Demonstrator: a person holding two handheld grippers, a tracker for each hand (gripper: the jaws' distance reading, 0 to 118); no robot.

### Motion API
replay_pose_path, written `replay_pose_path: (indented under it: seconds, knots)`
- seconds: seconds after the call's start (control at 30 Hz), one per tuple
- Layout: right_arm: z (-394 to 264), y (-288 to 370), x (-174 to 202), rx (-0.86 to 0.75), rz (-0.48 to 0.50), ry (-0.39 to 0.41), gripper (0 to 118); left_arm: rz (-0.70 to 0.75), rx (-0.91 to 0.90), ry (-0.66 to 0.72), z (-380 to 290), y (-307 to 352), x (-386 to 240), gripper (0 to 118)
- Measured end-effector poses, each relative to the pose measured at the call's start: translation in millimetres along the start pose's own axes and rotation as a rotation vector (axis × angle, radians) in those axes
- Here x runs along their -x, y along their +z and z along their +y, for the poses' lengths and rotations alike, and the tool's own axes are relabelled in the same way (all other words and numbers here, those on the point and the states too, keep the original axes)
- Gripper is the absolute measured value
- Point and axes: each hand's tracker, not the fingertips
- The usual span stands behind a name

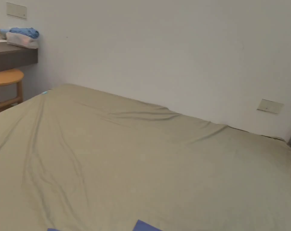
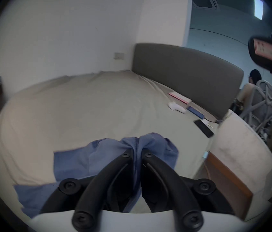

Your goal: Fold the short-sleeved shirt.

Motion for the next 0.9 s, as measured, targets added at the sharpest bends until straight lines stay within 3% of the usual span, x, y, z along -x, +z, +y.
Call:
replay_pose_path:
  seconds: [0.2, 0.23, 0.3, 0.33, 0.53, 0.63, 0.77, 0.9]
  knots:
    - [-31.2, 5.2, -27.0, 0.068, -0.092, 0.004, 0, -0.047, 0.235, 0.077, -44.2, -36.1, -21.8, 7]
    - [-35.2, 4.2, -29.0, 0.078, -0.092, -0.006, 0, -0.07, 0.253, 0.083, -48.1, -35.2, -19.5, 17]
    - [-41.3, 1.9, -30.6, 0.103, -0.087, -0.041, 0, -0.063, 0.238, 0.086, -50.0, -27.7, -8.1, 56]
    - [-44.2, -0.6, -30.4, 0.109, -0.085, -0.054, 0, -0.052, 0.231, 0.091, -47.7, -19.8, -0.3, 69]
    - [-47.6, -8.6, -8.7, 0.122, -0.047, -0.043, 0, 0.147, 0.041, 0.192, -13.4, 55.4, 108.3, 73]
    - [-49.4, -18.7, -0.9, 0.129, -0.027, -0.025, 0, 0.34, -0.024, 0.245, -14.0, 93.9, 192.7, 73]
    - [-47.4, -36.1, 11.8, 0.148, -0.011, -0.009, 0, 0.608, 0.152, 0.394, -44.5, 98.7, 313.7, 73]
    - [-50.8, -59.5, 19.7, 0.193, 0.034, 0.001, 6, 0.646, 0.272, 0.591, -88.8, 84.2, 373.3, 73]
